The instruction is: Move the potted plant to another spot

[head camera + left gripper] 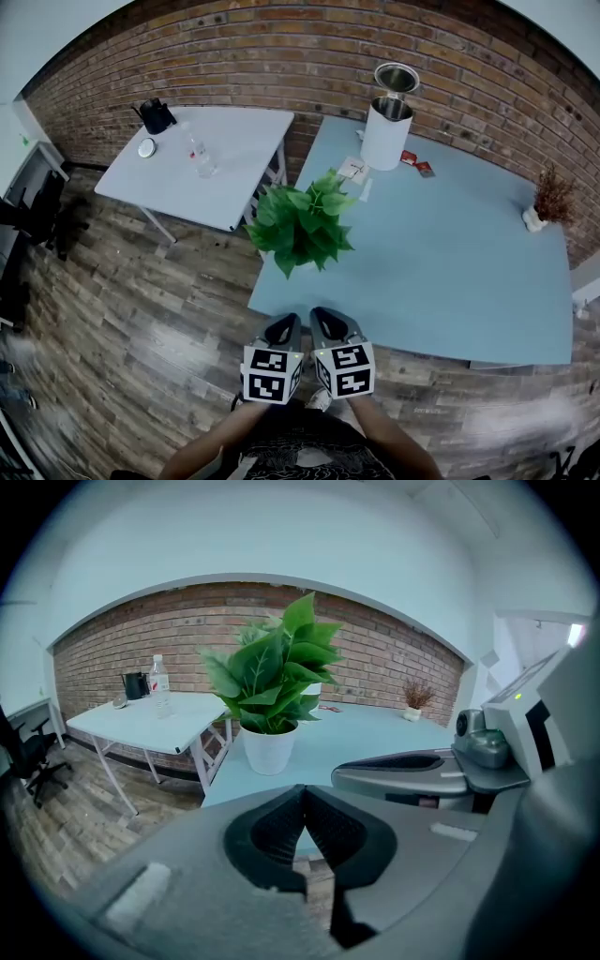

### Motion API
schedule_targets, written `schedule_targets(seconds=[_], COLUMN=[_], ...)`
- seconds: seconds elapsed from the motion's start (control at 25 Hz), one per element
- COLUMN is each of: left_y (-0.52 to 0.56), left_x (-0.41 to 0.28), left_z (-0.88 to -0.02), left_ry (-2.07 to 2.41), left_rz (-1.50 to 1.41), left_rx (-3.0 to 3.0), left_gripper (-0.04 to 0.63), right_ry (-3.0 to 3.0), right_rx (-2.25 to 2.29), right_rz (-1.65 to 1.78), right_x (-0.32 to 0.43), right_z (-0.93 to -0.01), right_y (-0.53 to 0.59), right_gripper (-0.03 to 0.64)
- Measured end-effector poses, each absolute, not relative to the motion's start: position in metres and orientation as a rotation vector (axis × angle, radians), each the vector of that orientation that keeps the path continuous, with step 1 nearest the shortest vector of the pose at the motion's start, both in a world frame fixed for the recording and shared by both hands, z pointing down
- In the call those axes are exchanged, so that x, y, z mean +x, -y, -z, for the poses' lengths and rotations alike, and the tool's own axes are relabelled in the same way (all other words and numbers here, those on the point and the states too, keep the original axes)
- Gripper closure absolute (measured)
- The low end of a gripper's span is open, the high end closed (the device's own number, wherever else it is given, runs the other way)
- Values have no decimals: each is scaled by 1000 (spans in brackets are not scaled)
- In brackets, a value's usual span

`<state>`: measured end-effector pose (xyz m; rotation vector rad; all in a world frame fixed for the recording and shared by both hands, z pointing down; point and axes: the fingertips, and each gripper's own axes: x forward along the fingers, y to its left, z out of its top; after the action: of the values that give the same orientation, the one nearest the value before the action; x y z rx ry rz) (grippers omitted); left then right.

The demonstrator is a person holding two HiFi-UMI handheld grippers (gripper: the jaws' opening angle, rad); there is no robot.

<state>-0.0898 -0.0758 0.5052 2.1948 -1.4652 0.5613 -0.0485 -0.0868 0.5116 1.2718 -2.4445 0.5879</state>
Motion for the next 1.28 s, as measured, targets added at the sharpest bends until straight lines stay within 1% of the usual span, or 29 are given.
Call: schedule_targets(seconds=[0.52,0.64,0.8,1.12,1.28], left_y=[99,106,117,138,149], left_x=[-101,-106,-112,-134,-143], left_z=[-507,-509,-512,-520,-521], left_ry=[1472,1458,1425,1375,1352], left_rz=[-569,-573,-594,-617,-624], left_rx=[2200,2211,2234,2255,2269], left_gripper=[597,597,597,597,597], right_ry=[2438,2422,2392,2333,2307], right_rx=[1270,1292,1334,1413,1463], right_rz=[-522,-507,-497,-485,-471], right_x=[-59,-63,-67,-76,-80], right_z=[-516,-518,-521,-529,-532], right_y=[113,121,134,163,177], right_gripper=[544,515,458,398,338])
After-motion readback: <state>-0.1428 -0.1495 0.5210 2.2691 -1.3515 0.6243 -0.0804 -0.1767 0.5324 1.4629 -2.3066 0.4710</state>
